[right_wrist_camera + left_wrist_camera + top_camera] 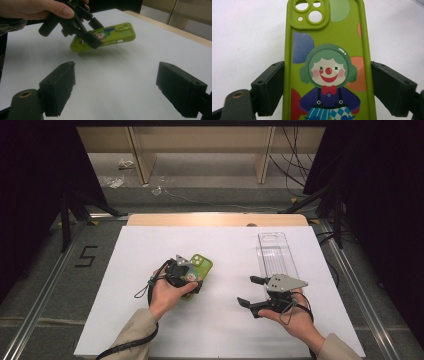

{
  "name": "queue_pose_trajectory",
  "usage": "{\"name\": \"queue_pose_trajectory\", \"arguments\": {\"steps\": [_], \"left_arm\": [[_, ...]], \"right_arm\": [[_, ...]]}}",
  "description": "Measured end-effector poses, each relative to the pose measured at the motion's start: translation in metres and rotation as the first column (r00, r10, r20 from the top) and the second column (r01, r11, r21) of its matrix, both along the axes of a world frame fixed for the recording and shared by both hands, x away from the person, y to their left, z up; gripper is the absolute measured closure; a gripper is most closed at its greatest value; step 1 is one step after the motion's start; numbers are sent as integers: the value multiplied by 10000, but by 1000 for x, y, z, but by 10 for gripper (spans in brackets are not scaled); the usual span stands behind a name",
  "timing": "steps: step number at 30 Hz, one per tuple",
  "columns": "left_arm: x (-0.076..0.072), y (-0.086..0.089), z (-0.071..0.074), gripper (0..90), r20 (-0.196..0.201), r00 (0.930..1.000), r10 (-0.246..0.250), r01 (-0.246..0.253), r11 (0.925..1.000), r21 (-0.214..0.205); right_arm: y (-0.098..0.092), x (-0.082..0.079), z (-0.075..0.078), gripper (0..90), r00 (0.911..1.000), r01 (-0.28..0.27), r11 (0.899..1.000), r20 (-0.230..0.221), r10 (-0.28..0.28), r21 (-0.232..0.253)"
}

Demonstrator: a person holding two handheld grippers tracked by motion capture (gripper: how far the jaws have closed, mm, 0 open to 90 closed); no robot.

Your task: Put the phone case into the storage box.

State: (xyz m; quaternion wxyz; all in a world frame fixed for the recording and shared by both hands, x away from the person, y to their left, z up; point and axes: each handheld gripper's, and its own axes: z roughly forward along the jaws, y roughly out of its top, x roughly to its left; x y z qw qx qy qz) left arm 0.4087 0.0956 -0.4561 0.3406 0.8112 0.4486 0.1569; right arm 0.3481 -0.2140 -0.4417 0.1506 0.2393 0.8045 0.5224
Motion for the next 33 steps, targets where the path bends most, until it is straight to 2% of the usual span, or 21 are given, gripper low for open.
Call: {"name": "queue_pose_trajectory", "arguments": {"steps": [15, 33], "left_arm": [[-17, -7, 9, 162, 569, 9977, -376, 402, 9982, -455], [-30, -11, 11, 162, 1006, 9935, -539, 600, 9965, -588]], "right_arm": [[5, 16, 9, 168, 9989, 454, 9985, 130, -459, 307], [19, 40, 14, 170, 9967, 811, 9949, -19, -811, 602]]}}
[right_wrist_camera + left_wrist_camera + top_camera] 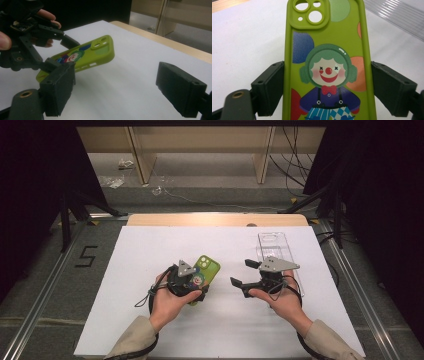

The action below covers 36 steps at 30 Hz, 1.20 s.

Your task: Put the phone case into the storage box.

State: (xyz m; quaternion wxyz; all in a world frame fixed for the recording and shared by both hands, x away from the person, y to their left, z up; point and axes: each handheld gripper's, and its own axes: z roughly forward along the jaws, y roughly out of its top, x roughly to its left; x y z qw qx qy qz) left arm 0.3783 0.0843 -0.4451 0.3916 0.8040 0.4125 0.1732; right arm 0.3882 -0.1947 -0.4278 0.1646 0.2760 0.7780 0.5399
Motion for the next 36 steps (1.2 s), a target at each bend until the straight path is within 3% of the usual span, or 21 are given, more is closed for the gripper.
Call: {"name": "queue_pose_trajectory", "arguments": {"steps": [36], "left_arm": [[-10, -9, 0, 162, 235, 9994, -269, 270, 9996, -38]], "right_arm": [[27, 24, 1, 171, 9994, 8, 9999, -348, -4, 100]]}}
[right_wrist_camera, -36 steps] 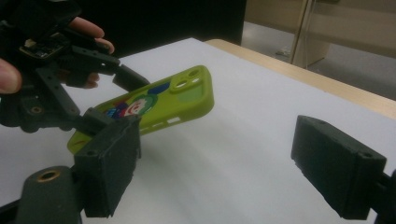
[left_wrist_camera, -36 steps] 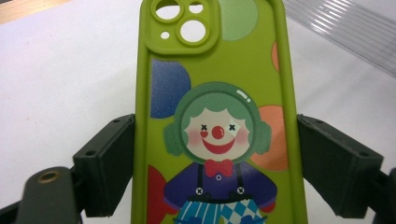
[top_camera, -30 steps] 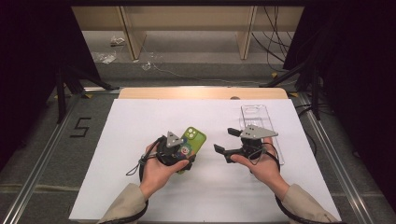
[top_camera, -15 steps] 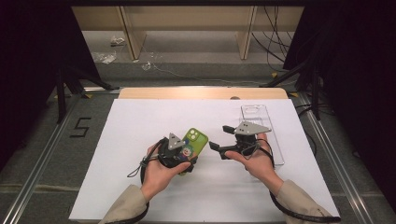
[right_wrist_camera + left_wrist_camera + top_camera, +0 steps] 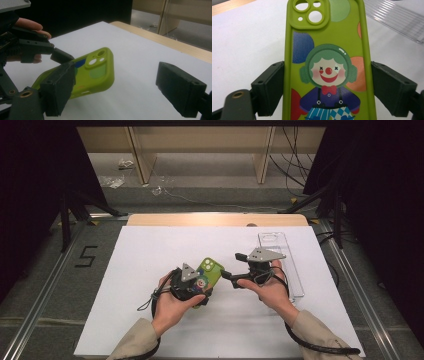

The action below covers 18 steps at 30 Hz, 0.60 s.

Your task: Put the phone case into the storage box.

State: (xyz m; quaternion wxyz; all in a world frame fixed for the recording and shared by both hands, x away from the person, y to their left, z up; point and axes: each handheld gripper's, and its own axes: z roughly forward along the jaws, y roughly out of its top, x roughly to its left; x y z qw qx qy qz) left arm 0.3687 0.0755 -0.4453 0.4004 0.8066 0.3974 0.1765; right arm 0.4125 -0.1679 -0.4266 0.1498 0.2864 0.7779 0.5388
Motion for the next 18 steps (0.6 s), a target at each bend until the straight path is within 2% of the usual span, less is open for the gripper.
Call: {"name": "queue_pose_trajectory", "arguments": {"steps": [18], "left_arm": [[-3, -4, 1, 162, 130, 9998, -154, 155, 9999, -23]], "right_arm": [[7, 5, 0, 172, 10000, -40, 10000, -88, 41, 6]]}}
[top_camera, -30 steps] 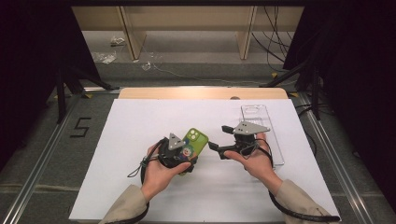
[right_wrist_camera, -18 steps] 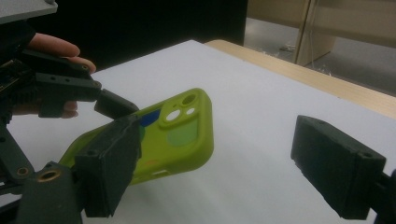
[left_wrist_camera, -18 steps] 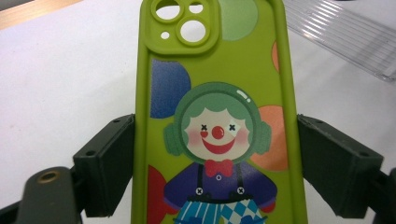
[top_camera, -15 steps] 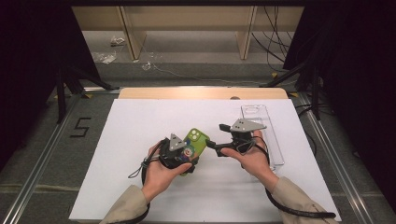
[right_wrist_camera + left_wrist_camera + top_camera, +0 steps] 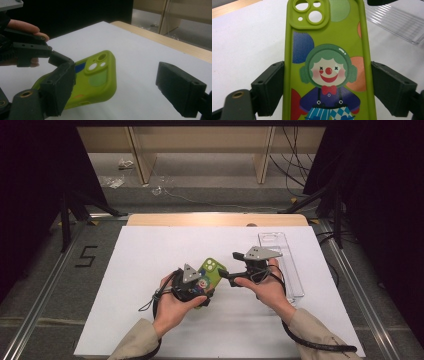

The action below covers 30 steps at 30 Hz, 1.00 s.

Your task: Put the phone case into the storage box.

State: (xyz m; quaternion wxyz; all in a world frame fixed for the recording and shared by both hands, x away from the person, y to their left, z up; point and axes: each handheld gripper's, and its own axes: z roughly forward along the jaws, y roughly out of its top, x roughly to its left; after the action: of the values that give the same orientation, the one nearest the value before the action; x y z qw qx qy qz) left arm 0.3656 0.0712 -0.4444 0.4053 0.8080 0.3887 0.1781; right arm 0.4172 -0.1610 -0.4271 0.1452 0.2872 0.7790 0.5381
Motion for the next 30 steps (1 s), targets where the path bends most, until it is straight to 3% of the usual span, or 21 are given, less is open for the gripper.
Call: {"name": "queue_pose_trajectory", "arguments": {"steps": [30], "left_arm": [[-5, -6, 1, 162, 123, 9997, -205, 205, 9998, -34]], "right_arm": [[6, 5, -2, 173, 9999, -78, 10000, -89, 78, -5]]}}
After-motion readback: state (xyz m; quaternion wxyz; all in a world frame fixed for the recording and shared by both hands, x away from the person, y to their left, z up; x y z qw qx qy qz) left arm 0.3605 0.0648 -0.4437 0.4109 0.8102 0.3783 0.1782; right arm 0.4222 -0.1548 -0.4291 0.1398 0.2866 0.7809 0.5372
